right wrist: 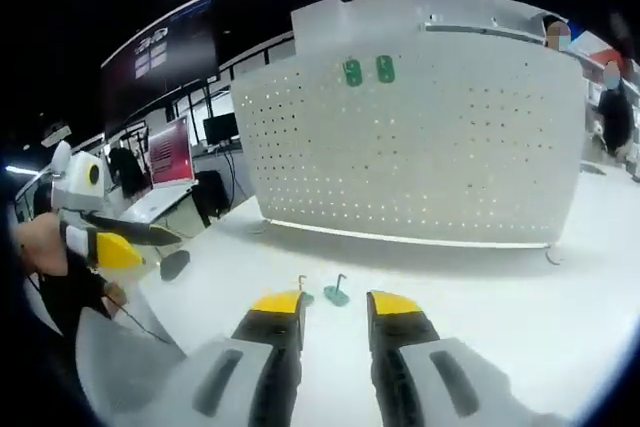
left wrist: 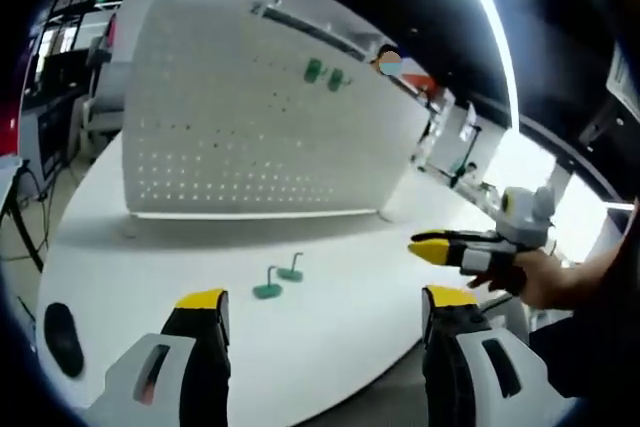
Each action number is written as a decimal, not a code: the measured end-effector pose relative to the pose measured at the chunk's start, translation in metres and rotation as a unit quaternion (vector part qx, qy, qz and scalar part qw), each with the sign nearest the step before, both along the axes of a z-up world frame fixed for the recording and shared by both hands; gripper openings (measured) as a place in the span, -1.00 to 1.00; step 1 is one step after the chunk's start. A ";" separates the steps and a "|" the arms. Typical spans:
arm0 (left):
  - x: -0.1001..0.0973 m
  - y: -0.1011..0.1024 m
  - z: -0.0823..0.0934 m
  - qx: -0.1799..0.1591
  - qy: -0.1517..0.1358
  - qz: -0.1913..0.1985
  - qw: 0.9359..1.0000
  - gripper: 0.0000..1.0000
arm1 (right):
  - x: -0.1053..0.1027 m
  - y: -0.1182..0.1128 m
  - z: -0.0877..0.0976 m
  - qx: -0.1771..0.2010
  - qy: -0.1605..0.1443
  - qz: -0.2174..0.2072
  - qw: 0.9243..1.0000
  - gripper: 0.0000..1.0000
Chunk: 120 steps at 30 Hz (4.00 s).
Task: Insert the hook assembly into the mounting plate slot until the hook locks in place.
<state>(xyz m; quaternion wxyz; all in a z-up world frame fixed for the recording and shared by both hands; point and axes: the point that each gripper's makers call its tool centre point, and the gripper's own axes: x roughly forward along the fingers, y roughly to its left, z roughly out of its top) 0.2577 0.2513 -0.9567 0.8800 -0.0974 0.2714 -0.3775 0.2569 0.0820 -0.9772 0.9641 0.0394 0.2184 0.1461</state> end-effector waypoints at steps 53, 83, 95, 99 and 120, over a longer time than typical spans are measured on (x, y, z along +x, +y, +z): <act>-0.009 0.041 -0.051 0.049 0.080 0.032 0.995 0.49 | 0.103 0.115 -0.109 0.008 0.111 0.114 0.987 -0.57; -0.003 0.062 -0.063 0.057 0.105 0.053 0.991 0.45 | 0.147 0.129 -0.129 0.002 0.131 0.112 0.985 -0.81; -0.006 0.058 -0.063 0.054 0.109 0.051 0.991 0.44 | 0.150 0.124 -0.126 0.013 0.136 0.106 0.985 -0.96; -0.007 0.057 -0.063 0.056 0.108 0.049 0.991 0.44 | 0.149 0.119 -0.118 0.010 0.124 0.106 0.987 -0.99; 0.019 0.042 -0.042 0.065 0.068 0.034 0.995 0.44 | 0.139 0.112 -0.019 0.076 0.008 0.095 0.992 -1.00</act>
